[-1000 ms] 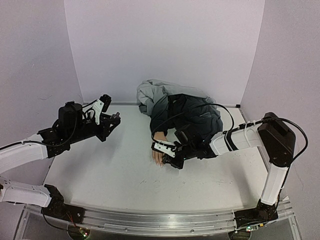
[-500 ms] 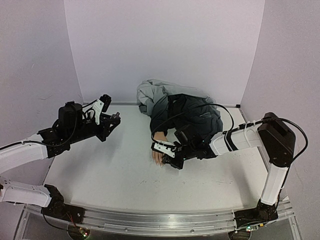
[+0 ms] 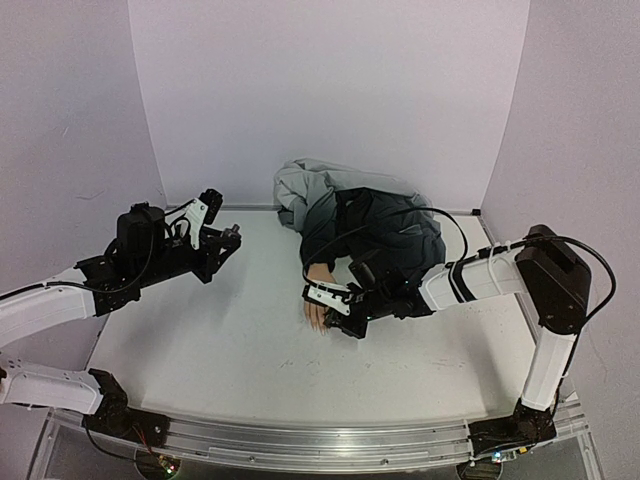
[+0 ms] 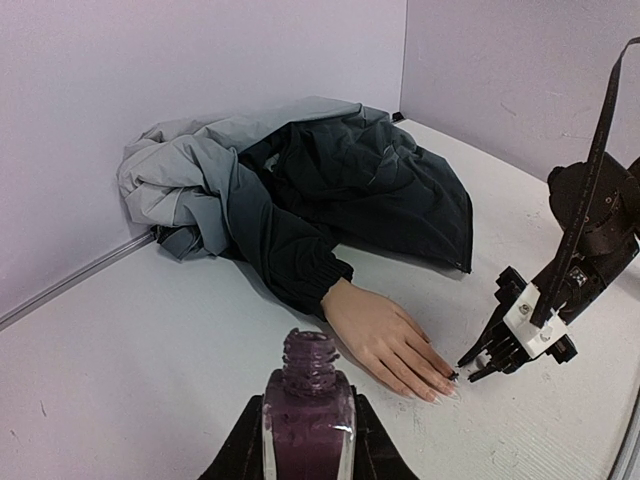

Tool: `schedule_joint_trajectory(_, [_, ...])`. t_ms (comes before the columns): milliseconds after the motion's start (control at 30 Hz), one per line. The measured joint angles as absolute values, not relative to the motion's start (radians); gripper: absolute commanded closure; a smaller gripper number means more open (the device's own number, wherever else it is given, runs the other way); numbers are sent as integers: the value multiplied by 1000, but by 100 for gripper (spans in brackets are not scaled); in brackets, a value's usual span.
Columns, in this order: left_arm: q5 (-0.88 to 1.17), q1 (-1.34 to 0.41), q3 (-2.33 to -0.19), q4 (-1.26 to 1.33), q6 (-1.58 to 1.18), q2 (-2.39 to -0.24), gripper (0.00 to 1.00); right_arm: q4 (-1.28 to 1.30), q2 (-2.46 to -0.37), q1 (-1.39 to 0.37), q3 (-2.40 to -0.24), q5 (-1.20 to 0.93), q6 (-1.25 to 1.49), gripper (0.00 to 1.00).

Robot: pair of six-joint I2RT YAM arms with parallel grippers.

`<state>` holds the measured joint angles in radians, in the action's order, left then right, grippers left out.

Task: Paint the nails

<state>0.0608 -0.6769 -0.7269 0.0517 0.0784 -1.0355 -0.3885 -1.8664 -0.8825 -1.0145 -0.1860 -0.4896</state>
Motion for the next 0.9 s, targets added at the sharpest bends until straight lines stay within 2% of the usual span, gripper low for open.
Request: schedule_joint_trajectory(900, [71,-675,-727,52,78,-1036,100,-381,-1866,-892,-1014,-186,-489,100])
